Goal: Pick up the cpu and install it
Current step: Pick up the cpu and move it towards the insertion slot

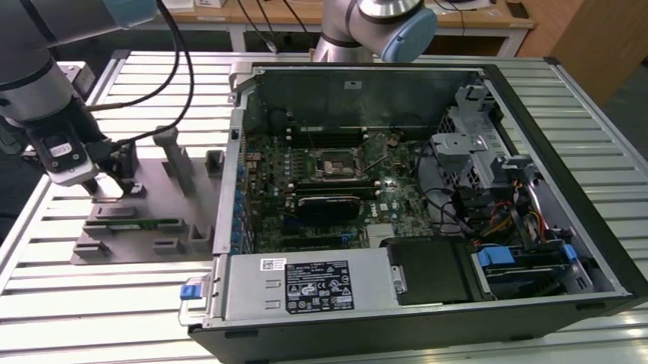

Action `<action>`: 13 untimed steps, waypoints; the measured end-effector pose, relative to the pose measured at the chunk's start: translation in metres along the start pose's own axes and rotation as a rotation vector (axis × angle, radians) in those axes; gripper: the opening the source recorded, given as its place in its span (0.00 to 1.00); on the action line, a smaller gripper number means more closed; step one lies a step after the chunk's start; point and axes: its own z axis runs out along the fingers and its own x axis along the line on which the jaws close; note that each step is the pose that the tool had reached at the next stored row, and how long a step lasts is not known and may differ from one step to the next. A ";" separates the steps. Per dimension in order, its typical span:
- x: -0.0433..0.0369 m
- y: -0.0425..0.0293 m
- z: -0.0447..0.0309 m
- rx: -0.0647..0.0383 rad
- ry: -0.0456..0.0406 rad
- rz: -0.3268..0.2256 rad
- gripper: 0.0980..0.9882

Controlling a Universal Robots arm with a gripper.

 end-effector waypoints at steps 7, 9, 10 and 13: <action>-0.0002 0.0004 -0.0133 0.000 -0.0033 0.000 0.50; -0.0003 0.0006 -0.0160 0.000 -0.0046 0.000 0.50; -0.0003 0.0006 -0.0177 0.000 -0.0053 0.000 0.50; -0.0004 0.0009 -0.0245 0.000 -0.0066 0.000 0.50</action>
